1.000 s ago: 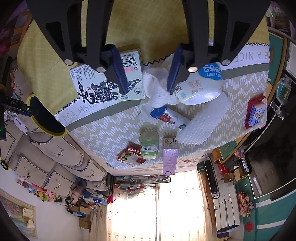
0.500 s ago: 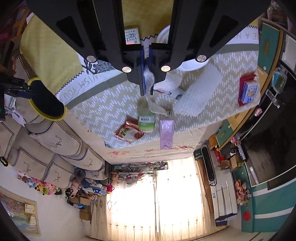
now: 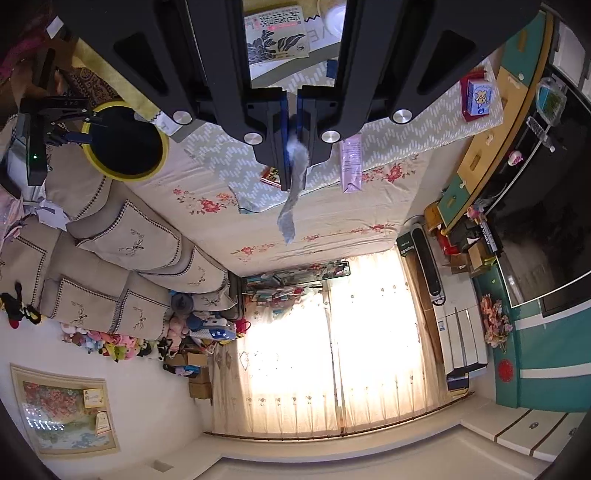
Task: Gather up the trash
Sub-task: 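Carry the tissue with the left gripper and release it into the bin, then reach the right gripper to the printed tea box and grasp it, then carry the tea box with the right gripper and drop it into the bin, then reach the left gripper to the white upside-down noodle bowl and grasp it, then carry the bowl with the left gripper and drop it into the bin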
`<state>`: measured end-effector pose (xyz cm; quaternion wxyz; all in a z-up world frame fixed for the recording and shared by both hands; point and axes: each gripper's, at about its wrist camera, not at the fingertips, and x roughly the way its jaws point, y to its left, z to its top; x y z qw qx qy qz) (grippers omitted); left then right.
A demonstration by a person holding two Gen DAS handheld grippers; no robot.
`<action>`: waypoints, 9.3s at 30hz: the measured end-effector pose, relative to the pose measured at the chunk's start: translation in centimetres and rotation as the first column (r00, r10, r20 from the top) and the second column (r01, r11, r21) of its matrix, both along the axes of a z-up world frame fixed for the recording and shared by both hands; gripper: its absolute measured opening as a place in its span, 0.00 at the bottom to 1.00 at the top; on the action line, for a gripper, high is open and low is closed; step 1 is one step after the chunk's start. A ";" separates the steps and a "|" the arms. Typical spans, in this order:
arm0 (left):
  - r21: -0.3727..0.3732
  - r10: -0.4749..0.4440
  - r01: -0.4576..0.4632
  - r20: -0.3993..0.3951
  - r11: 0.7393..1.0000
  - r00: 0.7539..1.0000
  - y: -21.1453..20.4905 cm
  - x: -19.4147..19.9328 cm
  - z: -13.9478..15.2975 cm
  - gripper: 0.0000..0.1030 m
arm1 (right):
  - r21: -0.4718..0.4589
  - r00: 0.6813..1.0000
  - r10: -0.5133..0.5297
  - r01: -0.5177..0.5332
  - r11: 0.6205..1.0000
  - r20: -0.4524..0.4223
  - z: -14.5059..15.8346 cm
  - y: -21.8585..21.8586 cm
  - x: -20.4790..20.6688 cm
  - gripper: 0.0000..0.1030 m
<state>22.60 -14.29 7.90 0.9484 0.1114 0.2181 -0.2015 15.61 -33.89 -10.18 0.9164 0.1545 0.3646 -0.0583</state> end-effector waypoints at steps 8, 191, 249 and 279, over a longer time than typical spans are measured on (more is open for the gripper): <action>-0.009 -0.134 0.134 -0.011 0.991 0.991 -5.6 -2.1 1.4 0.03 | -0.011 0.998 -0.045 0.046 0.999 0.032 1.1 -2.0 -2.3 0.76; 0.119 0.096 -0.067 -0.259 0.991 0.961 8.0 1.2 -18.9 0.95 | 0.004 0.995 0.094 -0.094 0.996 -0.015 -1.4 4.0 -1.5 0.89; 0.176 -0.043 0.062 -0.106 0.982 0.993 0.0 -0.4 -9.3 0.74 | 0.099 0.989 0.136 -0.140 0.985 0.050 -1.3 2.7 -3.1 0.92; 0.008 -0.376 0.401 -0.336 0.916 0.864 -31.2 3.0 -17.8 0.86 | 0.093 0.971 -0.236 0.232 0.968 0.038 -2.7 -11.2 -11.9 0.92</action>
